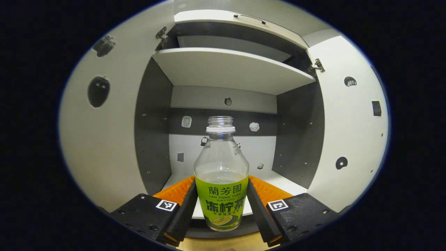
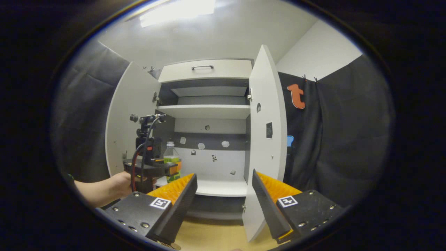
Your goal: Grasp the bottle in the cabinet with the left hand and place it on the coaster, then close the right door with the right hand and the left door with the left hand.
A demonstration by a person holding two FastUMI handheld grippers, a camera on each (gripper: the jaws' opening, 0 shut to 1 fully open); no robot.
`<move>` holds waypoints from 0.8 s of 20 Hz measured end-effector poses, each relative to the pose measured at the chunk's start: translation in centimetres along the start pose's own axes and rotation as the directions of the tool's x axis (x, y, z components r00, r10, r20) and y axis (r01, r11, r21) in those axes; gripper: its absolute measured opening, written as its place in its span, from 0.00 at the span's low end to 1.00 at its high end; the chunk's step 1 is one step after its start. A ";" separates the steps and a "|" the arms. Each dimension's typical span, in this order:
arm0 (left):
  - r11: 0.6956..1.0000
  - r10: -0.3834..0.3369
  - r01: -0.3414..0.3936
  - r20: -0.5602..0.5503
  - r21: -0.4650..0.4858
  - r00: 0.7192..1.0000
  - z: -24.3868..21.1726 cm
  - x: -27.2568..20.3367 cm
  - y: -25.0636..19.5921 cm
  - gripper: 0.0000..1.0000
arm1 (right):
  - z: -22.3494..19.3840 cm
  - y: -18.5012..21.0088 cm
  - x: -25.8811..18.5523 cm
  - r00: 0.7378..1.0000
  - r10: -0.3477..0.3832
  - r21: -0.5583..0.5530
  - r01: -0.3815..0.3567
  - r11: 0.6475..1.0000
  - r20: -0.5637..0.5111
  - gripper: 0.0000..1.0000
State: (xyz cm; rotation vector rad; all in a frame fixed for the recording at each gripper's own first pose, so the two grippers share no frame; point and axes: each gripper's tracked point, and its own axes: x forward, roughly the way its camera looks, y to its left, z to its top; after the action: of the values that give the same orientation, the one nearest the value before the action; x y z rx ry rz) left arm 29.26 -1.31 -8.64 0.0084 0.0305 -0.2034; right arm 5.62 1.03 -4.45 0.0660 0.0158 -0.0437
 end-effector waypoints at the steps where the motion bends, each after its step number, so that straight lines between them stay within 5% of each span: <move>1: 1.000 0.004 -0.004 -0.003 0.001 1.000 0.0 -1.4 -0.2 0.80 | 0.2 0.2 -0.6 1.000 0.008 0.007 -0.008 1.000 0.005 0.96; 9: 0.999 0.016 -0.017 -0.042 -0.031 0.999 -3.1 -10.8 -1.2 0.78 | 0.6 1.7 -4.5 0.996 0.085 0.037 -0.086 0.996 0.013 0.96; 16: 1.000 -0.003 0.001 -0.136 -0.011 0.991 -12.6 -17.8 -2.9 0.80 | -0.9 2.3 -5.5 0.992 0.126 0.046 -0.126 0.991 -0.004 0.96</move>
State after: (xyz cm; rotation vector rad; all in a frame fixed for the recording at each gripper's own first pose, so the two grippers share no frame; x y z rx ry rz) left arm 10.85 -0.40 -20.72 0.0111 0.1679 -0.2042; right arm 0.17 3.61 -5.06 0.1126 0.0179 0.0825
